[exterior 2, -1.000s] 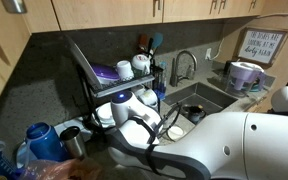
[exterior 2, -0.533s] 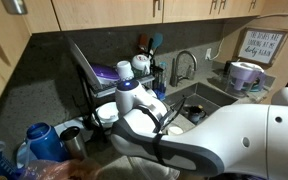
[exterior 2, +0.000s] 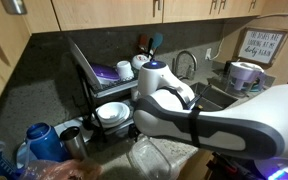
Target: Transfer the contents in the rectangular bowl to the circular one
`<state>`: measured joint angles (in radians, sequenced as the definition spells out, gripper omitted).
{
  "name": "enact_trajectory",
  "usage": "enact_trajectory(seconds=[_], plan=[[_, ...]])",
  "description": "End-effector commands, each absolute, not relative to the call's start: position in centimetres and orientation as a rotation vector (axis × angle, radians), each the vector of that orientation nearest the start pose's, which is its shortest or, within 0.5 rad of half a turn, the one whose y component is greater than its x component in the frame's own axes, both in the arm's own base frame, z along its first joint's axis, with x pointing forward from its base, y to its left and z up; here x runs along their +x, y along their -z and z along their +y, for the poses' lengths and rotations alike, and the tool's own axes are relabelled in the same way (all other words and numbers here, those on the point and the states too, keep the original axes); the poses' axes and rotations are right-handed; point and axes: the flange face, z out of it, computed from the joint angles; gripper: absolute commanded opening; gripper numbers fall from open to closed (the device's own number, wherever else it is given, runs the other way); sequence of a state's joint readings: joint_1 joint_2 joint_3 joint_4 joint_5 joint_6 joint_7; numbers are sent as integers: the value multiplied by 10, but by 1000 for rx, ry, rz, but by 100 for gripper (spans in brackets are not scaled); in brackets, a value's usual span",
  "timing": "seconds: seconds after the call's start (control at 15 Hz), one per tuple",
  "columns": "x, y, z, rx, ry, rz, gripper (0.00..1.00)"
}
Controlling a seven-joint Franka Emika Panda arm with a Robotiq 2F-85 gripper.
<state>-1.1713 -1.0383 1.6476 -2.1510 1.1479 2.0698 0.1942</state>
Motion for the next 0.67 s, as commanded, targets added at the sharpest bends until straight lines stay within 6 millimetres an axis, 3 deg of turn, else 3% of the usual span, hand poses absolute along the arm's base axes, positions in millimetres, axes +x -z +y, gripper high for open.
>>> enact_trajectory(seconds=[0.0, 0.6], plan=[[424, -317, 291, -3036, 244, 421, 100], [359, -356, 226, -2914, 410, 424, 100]])
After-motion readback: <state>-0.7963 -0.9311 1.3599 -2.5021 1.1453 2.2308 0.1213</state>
